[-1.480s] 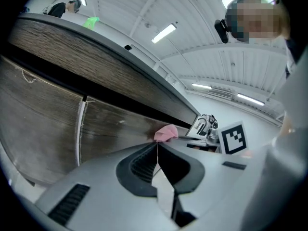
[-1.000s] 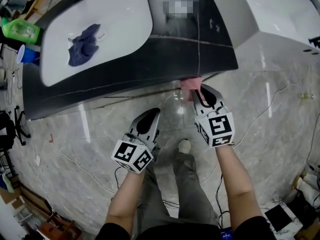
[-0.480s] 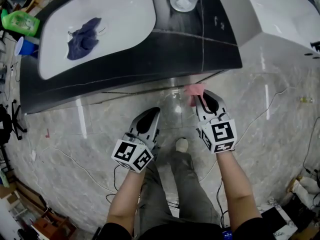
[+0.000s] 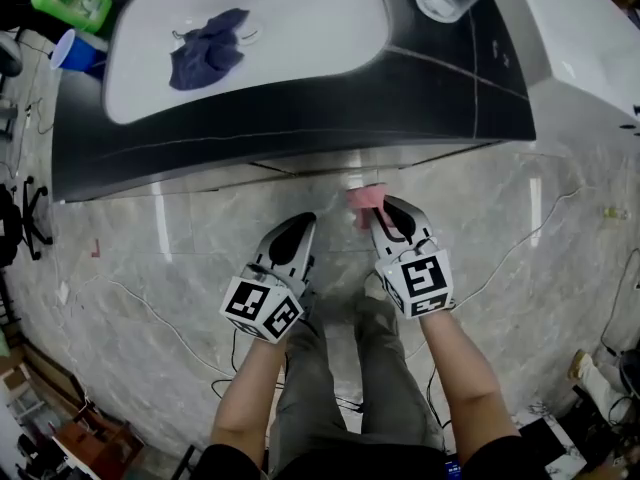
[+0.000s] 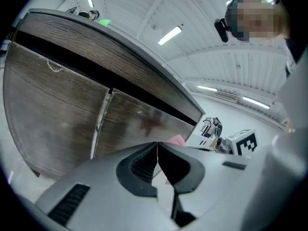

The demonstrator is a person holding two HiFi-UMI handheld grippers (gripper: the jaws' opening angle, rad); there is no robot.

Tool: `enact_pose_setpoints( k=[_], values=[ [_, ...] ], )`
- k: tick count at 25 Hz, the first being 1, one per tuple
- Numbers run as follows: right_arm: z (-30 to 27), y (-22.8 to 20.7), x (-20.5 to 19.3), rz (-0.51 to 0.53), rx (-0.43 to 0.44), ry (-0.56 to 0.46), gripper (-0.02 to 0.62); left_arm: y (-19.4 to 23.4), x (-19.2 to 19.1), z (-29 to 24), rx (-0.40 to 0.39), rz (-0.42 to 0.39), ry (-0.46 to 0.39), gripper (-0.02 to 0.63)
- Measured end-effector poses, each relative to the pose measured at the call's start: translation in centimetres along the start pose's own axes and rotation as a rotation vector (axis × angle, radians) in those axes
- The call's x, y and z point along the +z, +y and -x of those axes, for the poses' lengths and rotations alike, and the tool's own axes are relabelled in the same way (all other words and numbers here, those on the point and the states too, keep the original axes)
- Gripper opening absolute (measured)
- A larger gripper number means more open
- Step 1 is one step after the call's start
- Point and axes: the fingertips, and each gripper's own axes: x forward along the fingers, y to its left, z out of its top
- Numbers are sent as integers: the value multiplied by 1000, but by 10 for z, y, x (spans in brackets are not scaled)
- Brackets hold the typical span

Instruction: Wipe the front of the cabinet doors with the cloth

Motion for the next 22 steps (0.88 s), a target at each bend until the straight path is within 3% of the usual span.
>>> enact_pose_setpoints(
  k=[12, 22],
  values=[
    [-72, 86, 12, 30, 82, 12, 54, 82, 18, 66, 79, 8, -23, 9],
    [-117, 105, 29, 49, 78, 2, 54, 123, 25, 89, 107, 15, -30, 9]
  ],
)
